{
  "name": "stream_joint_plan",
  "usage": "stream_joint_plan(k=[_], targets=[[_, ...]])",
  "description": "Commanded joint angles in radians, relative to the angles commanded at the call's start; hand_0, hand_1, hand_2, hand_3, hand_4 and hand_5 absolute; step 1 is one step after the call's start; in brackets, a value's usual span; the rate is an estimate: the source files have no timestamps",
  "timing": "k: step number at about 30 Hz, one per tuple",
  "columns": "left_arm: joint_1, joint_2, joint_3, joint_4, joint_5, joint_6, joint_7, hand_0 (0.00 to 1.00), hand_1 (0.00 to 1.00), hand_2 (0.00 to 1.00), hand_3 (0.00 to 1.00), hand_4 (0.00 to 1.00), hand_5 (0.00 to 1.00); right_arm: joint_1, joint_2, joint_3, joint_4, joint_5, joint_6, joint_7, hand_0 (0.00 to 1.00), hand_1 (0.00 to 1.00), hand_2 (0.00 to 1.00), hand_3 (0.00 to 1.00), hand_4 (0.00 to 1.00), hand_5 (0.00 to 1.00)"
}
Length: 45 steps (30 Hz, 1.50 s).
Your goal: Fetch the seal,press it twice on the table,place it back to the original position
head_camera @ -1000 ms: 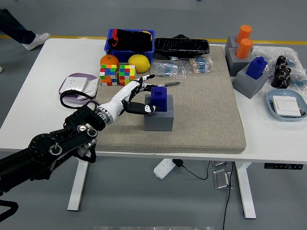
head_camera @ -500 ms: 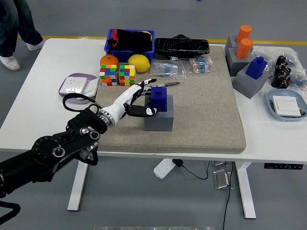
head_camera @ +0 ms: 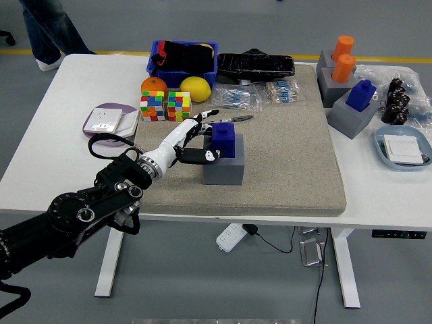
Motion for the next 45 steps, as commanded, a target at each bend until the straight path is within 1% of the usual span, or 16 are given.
stream_joint_plan(k=[1,6,8,14,22,26,31,36,38,45], targets=[[0.0,-0.002,0.001,0.003,-0.003,0.004,-0.006,0.905,0.518,0.435,0.949,0.605,0.002,0.0,0.0,-0.001,0.0,0.001,0.0,0.0,0.789,0.699,0.677,0.64,0.772,0.519],[-0.001,-0.004,0.004,0.011,-0.016,0.018,-0.029,0.905,0.518,0.435,0.949,0.605,0.002,0.0,-0.002,0.0,0.001,0.002,-0.001,0.002,0.789,0.699,0.677,0.64,0.772,0.519],[-0.001,-0.004,0.003,0.01,-0.018,0.022,-0.036,0.908,0.514,0.42,0.941,0.592,0.002,-0.001,-0.002,0.002,0.001,0.002,-0.002,0.003,0.79,0.7,0.677,0.64,0.773,0.52],[0.0,-0.003,-0.006,0.006,-0.022,0.029,-0.05,0.903,0.512,0.412,0.934,0.589,0.002,-0.004,-0.002,0.004,0.001,0.002,-0.004,0.006,0.789,0.698,0.677,0.64,0.773,0.519],[0.004,0.0,-0.043,-0.012,-0.021,0.044,-0.072,0.906,0.511,0.407,0.932,0.587,0.002,-0.004,-0.002,0.006,0.002,0.002,-0.005,0.007,0.79,0.697,0.675,0.64,0.773,0.519],[0.007,0.007,-0.072,-0.007,-0.02,0.067,-0.097,0.906,0.511,0.405,0.931,0.589,0.002,-0.005,-0.001,0.009,0.002,0.001,-0.006,0.007,0.792,0.697,0.676,0.639,0.774,0.519],[0.009,0.024,-0.094,0.022,-0.018,0.106,-0.129,0.908,0.512,0.406,0.931,0.59,0.002,-0.006,-0.002,0.011,0.002,0.0,-0.006,0.008,0.79,0.698,0.676,0.639,0.774,0.52],[0.016,0.041,-0.08,0.068,-0.029,0.156,-0.166,0.908,0.512,0.406,0.931,0.59,0.002,-0.008,-0.001,0.012,0.002,0.0,-0.006,0.008,0.79,0.698,0.676,0.639,0.774,0.52],[0.023,0.042,-0.066,0.098,-0.034,0.181,-0.186,0.904,0.516,0.407,0.931,0.594,0.002,-0.009,0.0,0.013,0.002,0.0,-0.007,0.008,0.792,0.698,0.676,0.639,0.776,0.52],[0.045,0.038,-0.017,0.179,-0.093,0.23,-0.241,0.897,0.519,0.409,0.931,0.595,0.002,-0.009,0.003,0.014,0.003,-0.002,-0.007,0.009,0.791,0.698,0.675,0.639,0.776,0.52]])
